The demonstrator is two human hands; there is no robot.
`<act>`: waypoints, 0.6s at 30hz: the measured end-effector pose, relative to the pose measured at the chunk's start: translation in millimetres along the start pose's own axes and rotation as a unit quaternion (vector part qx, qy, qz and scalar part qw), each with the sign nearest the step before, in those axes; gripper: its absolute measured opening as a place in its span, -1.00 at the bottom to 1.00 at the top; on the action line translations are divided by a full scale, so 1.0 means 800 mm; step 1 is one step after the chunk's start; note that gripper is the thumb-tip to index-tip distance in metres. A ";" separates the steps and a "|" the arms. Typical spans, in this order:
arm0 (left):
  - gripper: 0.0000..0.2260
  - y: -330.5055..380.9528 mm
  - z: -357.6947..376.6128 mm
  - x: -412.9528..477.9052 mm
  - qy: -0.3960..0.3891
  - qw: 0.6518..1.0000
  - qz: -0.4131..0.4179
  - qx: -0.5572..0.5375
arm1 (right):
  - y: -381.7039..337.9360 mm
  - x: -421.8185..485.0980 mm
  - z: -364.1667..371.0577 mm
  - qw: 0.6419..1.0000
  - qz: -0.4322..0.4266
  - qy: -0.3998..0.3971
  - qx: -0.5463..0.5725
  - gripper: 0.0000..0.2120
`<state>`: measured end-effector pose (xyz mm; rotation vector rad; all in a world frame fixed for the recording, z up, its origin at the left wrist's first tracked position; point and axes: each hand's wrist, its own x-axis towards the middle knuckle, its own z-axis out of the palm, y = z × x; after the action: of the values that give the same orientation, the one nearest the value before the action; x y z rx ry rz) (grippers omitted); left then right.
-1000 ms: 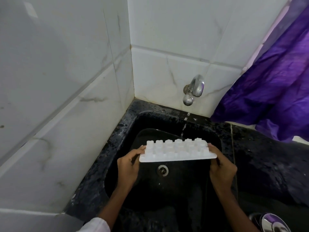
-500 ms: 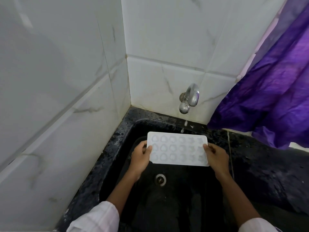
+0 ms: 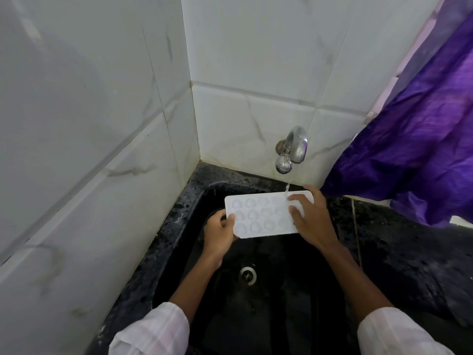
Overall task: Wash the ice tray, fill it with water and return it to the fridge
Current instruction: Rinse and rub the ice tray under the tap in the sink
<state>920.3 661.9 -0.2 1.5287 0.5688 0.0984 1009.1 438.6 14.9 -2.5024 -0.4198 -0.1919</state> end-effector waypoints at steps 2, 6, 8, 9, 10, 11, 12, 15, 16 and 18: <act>-0.84 0.002 0.002 0.001 0.002 1.000 0.006 0.010 | -0.001 0.007 0.003 0.999 -0.029 -0.021 -0.037 -0.80; -0.86 0.003 0.005 0.003 0.001 0.999 0.021 0.026 | -0.006 0.016 0.007 0.994 -0.017 -0.068 -0.083 -0.76; -0.88 0.004 0.006 0.003 0.006 0.999 0.023 0.035 | -0.007 0.018 0.006 0.992 -0.010 -0.089 -0.092 -0.76; -0.89 0.003 0.007 0.003 0.009 0.999 0.022 0.035 | -0.007 0.018 0.005 0.990 -0.009 -0.099 -0.097 -0.76; -0.89 0.003 0.007 0.002 0.010 0.999 0.021 0.032 | -0.006 0.019 0.004 0.989 -0.011 -0.106 -0.101 -0.76; -0.88 0.003 0.007 0.002 0.009 0.999 0.019 0.028 | -0.006 0.019 0.003 0.989 -0.019 -0.103 -0.107 -0.74; -0.86 0.003 0.006 0.001 0.006 1.000 0.016 0.024 | -0.005 0.019 0.003 0.988 -0.034 -0.091 -0.117 -0.71; -0.85 0.002 0.005 -0.001 0.002 1.000 0.012 0.015 | 0.000 0.015 0.004 0.987 -0.055 -0.068 -0.138 -0.64; -0.85 0.001 0.005 -0.002 0.003 1.000 0.013 0.013 | 0.000 0.014 0.006 0.986 -0.050 -0.073 -0.141 -0.63; -0.85 0.001 0.004 -0.003 0.005 1.000 0.013 0.012 | 0.001 0.011 0.009 0.986 -0.040 -0.080 -0.141 -0.61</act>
<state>919.7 658.0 0.8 1.5600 0.5602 0.1201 1017.9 444.6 10.5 -2.7933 -0.5952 -0.0868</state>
